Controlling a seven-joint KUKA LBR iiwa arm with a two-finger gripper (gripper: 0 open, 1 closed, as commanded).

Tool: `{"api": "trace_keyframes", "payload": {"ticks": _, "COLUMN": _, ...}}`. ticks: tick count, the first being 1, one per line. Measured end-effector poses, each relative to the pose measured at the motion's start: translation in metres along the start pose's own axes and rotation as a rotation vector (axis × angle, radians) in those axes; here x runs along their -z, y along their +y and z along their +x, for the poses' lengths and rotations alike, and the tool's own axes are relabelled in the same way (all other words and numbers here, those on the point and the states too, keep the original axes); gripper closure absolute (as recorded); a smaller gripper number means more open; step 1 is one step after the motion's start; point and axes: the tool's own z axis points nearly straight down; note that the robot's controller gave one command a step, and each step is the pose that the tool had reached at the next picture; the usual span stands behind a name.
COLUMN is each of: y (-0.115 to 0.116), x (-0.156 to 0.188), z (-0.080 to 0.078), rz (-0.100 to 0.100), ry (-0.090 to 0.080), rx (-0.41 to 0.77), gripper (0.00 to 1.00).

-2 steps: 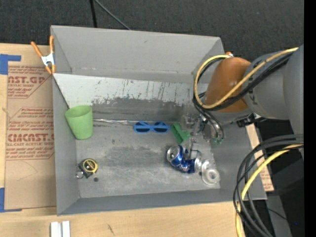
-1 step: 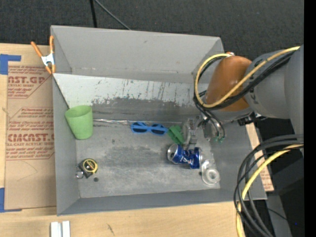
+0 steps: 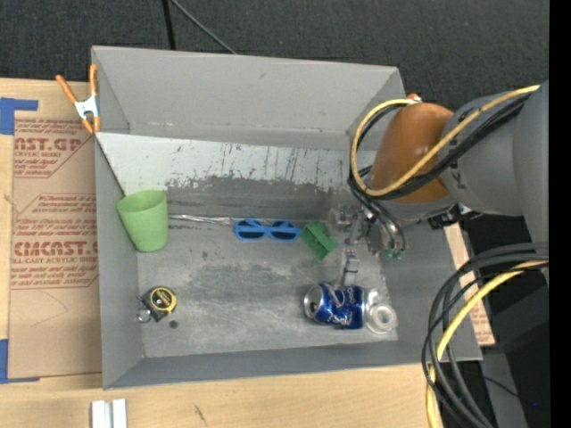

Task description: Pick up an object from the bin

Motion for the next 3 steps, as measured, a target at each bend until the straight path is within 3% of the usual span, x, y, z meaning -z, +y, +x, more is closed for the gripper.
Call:
{"api": "trace_keyframes", "payload": {"ticks": 1, "y": 0.015, "x": 0.027, "z": 0.040, "rz": -0.001, "ry": 0.003, "rx": -0.056, "gripper": 0.00}}
{"api": "trace_keyframes", "payload": {"ticks": 2, "y": 0.018, "x": 0.017, "z": 0.063, "rz": -0.001, "ry": 0.001, "rx": -0.225, "gripper": 0.00}}
{"api": "trace_keyframes", "payload": {"ticks": 3, "y": 0.026, "x": 0.017, "z": 0.111, "rz": -0.001, "ry": -0.014, "rx": -0.170, "gripper": 0.00}}
